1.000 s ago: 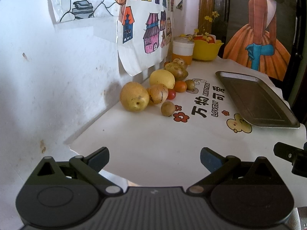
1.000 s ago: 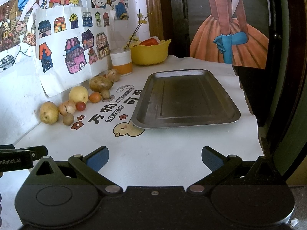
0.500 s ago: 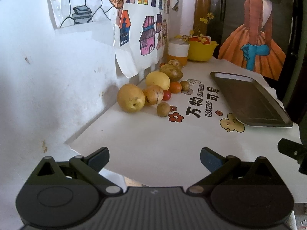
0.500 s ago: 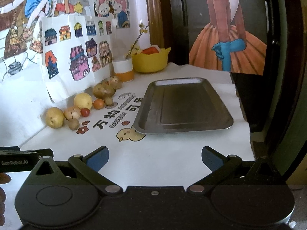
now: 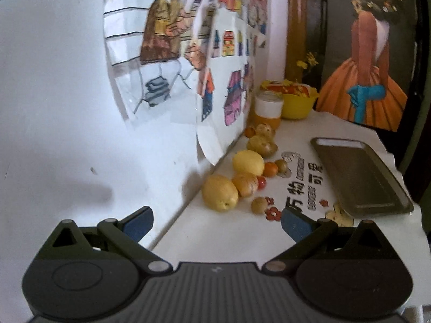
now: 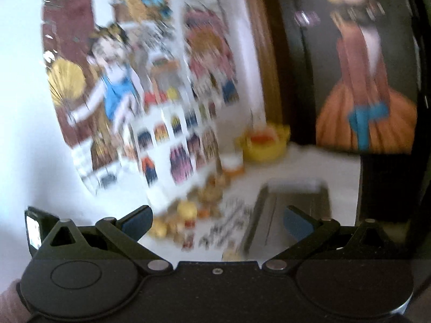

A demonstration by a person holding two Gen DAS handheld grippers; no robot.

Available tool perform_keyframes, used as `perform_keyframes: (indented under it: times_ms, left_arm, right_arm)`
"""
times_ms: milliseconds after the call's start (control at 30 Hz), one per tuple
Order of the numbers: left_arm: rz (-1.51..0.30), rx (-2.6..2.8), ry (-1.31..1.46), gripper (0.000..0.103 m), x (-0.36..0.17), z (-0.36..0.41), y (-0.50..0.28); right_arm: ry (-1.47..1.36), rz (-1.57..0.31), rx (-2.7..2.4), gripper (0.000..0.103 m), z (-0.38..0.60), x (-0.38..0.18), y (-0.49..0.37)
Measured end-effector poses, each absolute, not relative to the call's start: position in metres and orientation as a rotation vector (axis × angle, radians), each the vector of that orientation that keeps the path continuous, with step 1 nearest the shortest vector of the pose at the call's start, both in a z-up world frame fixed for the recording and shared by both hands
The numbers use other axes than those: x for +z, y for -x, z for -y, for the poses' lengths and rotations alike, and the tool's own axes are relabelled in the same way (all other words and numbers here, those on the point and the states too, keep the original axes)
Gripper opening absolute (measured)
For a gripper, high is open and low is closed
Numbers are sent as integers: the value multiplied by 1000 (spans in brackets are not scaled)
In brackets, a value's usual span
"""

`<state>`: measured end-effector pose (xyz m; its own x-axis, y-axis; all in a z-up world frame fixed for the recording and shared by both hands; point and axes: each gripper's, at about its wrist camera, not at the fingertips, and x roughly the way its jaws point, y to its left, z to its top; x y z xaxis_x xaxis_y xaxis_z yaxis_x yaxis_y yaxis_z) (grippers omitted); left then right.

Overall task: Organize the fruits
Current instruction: 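Grasp the large yellow pear with the left tool while the right tool grasps a small potato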

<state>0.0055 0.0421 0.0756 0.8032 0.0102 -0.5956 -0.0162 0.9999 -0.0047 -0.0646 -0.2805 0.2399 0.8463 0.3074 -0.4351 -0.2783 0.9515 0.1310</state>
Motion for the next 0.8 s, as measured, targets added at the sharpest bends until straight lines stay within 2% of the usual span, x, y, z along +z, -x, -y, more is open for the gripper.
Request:
perform_keyframes:
  times_ms: [100, 400, 633, 700, 800]
  left_arm:
    - [-666, -3, 42, 103, 74, -45, -21]
    - [-704, 50, 80, 103, 59, -46, -62]
    - [-746, 67, 139, 103, 32, -46, -94]
    - [-760, 64, 146, 103, 25, -46, -102]
    - [-782, 61, 147, 102, 17, -44, -112]
  right_arm:
    - [55, -456, 344, 103, 265, 236, 38]
    - [347, -461, 520, 103, 197, 153, -19]
    - [296, -555, 581, 102, 159, 74, -54]
    - [298, -573, 584, 100, 148, 57, -63]
    - [310, -644, 583, 89, 133, 40, -80]
